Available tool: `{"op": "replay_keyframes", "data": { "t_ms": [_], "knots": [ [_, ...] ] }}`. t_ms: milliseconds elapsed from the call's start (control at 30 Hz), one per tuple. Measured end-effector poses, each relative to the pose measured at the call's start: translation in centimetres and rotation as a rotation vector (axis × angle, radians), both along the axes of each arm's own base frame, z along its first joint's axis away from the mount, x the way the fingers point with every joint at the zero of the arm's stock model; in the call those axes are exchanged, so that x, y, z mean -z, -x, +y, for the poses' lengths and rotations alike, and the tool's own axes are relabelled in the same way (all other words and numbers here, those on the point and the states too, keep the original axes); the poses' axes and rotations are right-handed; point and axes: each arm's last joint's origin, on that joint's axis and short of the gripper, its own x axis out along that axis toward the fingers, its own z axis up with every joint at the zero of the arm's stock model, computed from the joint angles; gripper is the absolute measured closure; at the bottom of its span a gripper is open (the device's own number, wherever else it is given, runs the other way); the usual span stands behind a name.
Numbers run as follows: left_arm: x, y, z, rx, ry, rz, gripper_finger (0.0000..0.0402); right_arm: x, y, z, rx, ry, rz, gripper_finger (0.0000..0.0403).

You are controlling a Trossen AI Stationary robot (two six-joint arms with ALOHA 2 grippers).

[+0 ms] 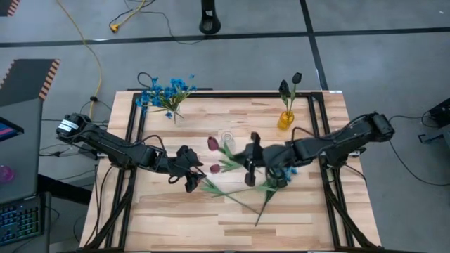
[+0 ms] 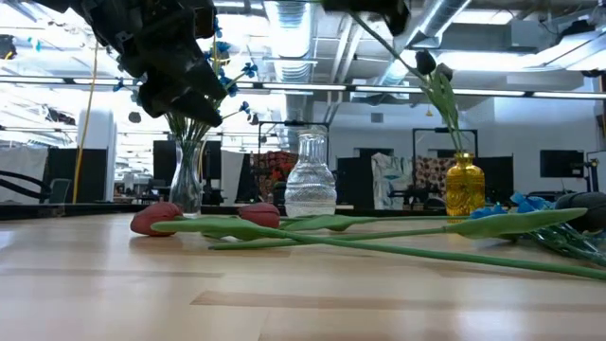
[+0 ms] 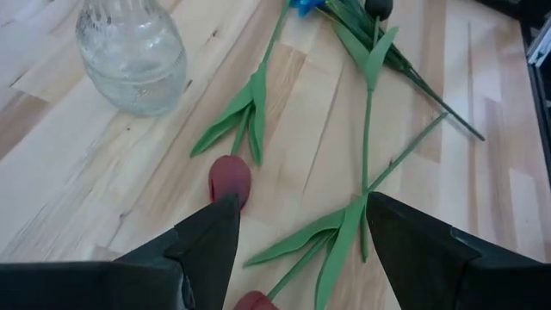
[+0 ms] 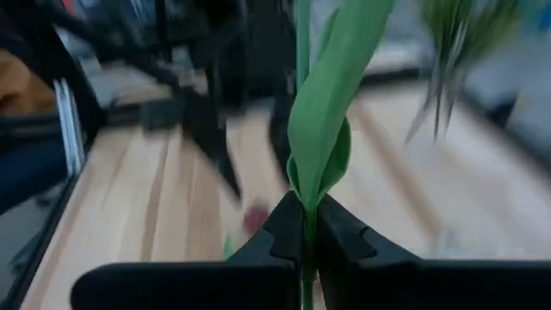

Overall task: Sort flowers into vase by color
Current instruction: Put the red flower into the bottom transparent vase

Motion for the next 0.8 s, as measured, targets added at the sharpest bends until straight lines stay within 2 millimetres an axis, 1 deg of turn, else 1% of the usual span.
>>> {"op": "replay_keyframes", "data": {
  "t_ms": [167,267,467,567,700,800],
  "knots": [
    [-0.1,-0.1,0.0,0.000,0.005,-0.016,0.0160,-1.9,-0.8,-1.7,-0.006,0.168,-0.157,0.0358],
    [-0.2,-0.2,-0.1,0.000,0.009,-0.029,0.0160,-2.4,-1.5,-2.8,-0.029,0.208,-0.231,0.0358],
    [-0.4,-0.3,-0.1,-0.002,0.008,-0.052,0.0160,-2.1,-3.1,-5.0,-0.071,0.267,-0.323,0.0358],
    [-0.4,-0.3,0.0,-0.017,-0.003,-0.056,0.0160,-2.2,-3.6,-6.0,-0.101,0.290,-0.385,0.0358],
    [-0.4,-0.3,0.0,-0.023,-0.005,-0.058,0.0160,-2.6,-3.9,-7.2,-0.146,0.321,-0.480,0.0358],
    [-0.4,-0.3,0.0,-0.037,-0.014,-0.062,0.0160,-2.4,-4.2,-8.2,-0.157,0.326,-0.488,0.0358]
  ]
}}
